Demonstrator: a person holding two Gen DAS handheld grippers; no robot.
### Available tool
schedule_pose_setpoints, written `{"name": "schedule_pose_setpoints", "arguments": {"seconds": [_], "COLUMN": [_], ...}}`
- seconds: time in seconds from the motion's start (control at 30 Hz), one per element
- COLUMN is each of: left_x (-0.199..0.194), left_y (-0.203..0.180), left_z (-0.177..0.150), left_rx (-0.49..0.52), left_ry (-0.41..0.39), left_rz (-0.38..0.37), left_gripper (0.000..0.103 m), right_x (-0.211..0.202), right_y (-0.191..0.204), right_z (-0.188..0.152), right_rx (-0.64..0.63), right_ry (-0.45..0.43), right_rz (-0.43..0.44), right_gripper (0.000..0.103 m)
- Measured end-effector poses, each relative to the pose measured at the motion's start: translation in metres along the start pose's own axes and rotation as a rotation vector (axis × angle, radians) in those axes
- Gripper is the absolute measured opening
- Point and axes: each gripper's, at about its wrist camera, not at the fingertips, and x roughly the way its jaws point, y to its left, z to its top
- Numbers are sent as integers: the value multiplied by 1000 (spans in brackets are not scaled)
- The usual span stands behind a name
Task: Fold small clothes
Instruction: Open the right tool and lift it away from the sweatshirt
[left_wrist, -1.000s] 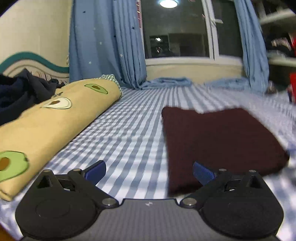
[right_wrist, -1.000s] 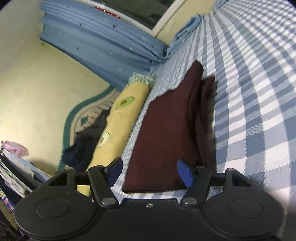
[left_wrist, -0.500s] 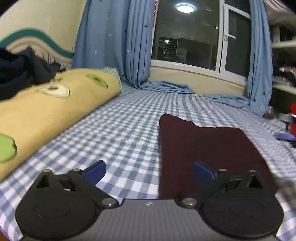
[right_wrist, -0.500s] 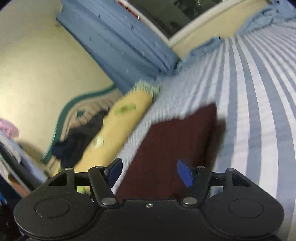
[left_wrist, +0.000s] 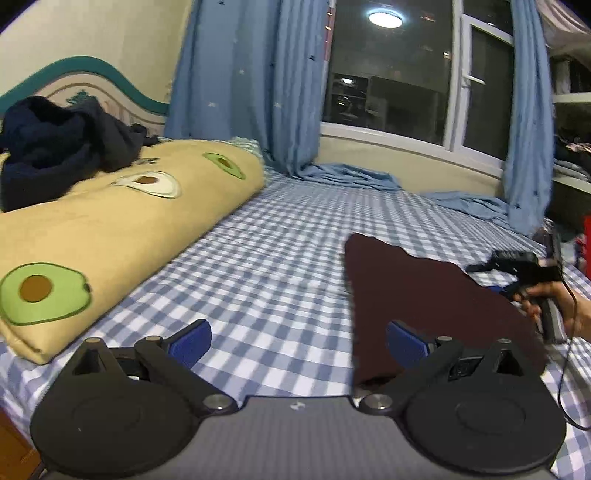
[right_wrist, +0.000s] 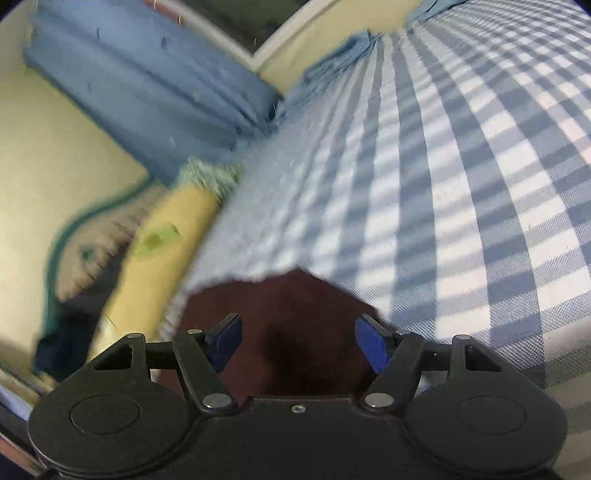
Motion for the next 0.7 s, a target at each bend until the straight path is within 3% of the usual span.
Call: {"name": "schedule_pose_setpoints", "arguments": {"seconds": [0.13,0.2,0.27,0.43,0.57,0.7], "left_x": [1,1,1,-5,-15,-27], "left_y": [4,4,3,-5,-13,-23], "left_z": [3,5,6,11,21,29], "left_rx": [-30,-39,-34,0,62,132], "left_ry": [-2,-1,5,-4,-26,-22], "left_rz": [34,34,23,2,-13,-26], "left_gripper": [103,103,103,103,103,103], "right_x": [-5,-24,-55,-168,-266,-357], "right_y": [29,46,63,119,170,223], "right_z": [-5,-9,-14,-43,-75,-115], "right_rx": [-149,-191,-223,-386,-514,-627], "right_ry": [-15,-60,-115,-244,-321,-324], "right_rz": [-90,-79,-37,43,-3,-155], "right_gripper": [74,77,92,101,102,102]}}
